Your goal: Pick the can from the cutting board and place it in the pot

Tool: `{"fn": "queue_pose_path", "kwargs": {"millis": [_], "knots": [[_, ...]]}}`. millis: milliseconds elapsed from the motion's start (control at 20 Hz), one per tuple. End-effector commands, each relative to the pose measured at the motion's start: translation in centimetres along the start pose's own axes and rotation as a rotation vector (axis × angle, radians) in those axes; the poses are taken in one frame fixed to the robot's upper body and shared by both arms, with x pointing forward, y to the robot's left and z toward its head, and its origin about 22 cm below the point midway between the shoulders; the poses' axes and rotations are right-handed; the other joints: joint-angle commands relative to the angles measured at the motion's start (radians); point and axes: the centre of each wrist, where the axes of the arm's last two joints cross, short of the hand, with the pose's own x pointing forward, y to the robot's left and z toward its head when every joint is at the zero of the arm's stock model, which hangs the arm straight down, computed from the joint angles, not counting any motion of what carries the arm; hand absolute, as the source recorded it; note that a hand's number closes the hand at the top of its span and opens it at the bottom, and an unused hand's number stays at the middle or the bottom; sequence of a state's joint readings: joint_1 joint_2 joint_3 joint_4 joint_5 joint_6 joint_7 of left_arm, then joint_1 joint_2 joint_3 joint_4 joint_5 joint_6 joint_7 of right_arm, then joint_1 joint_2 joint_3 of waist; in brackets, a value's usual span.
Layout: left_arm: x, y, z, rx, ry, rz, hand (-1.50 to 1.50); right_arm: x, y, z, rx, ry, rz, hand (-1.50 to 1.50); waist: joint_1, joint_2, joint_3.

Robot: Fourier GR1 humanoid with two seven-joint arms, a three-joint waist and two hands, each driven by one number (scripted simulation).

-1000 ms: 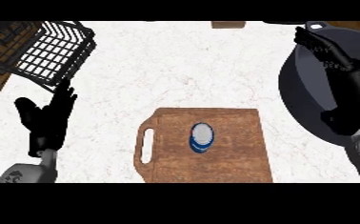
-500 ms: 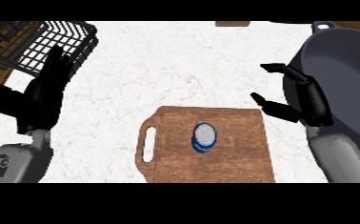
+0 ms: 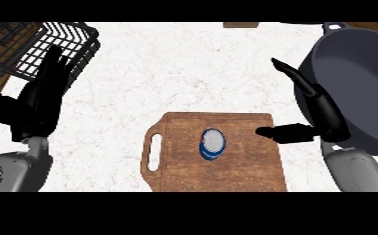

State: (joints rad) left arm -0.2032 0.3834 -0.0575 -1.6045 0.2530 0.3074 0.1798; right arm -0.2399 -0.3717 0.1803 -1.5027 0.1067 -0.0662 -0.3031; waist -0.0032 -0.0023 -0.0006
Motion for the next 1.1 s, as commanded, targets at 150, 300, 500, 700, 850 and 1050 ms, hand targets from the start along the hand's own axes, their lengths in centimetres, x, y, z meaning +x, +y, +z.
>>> {"fn": "queue_pose_path", "kwargs": {"millis": [150, 300, 500, 700, 850, 1050], "knots": [[0.3, 0.3, -0.2, 0.006, -0.003, 0.005, 0.00, 4.6, 0.2, -1.4, 0.374, 0.162, 0.179, -1.50, 0.001, -0.003, -0.002], [-1.4, 0.2, -0.9, 0.004, 0.002, -0.003, 0.00, 6.9, 0.0, -2.6, 0.504, 0.203, 0.297, -1.50, -0.010, 0.002, -0.004], [0.2, 0.5, -0.7, -0.022, -0.002, -0.002, 0.00, 10.2, 3.7, -4.2, 0.626, 0.277, 0.389, -1.50, 0.010, -0.001, -0.002], [0.9, 0.9, -1.2, 0.011, 0.001, -0.002, 0.00, 12.5, 7.2, -4.6, 0.717, 0.345, 0.398, -1.50, 0.007, 0.000, -0.001], [0.0, 0.1, -1.2, -0.007, -0.001, -0.008, 0.00, 12.5, 8.6, -3.1, 0.724, 0.349, 0.372, -1.50, 0.001, 0.001, 0.000], [-0.3, -0.6, 1.1, -0.005, -0.007, 0.013, 0.00, 10.9, 9.4, -3.9, 0.709, 0.388, 0.345, -1.50, 0.006, 0.002, 0.001]]}}
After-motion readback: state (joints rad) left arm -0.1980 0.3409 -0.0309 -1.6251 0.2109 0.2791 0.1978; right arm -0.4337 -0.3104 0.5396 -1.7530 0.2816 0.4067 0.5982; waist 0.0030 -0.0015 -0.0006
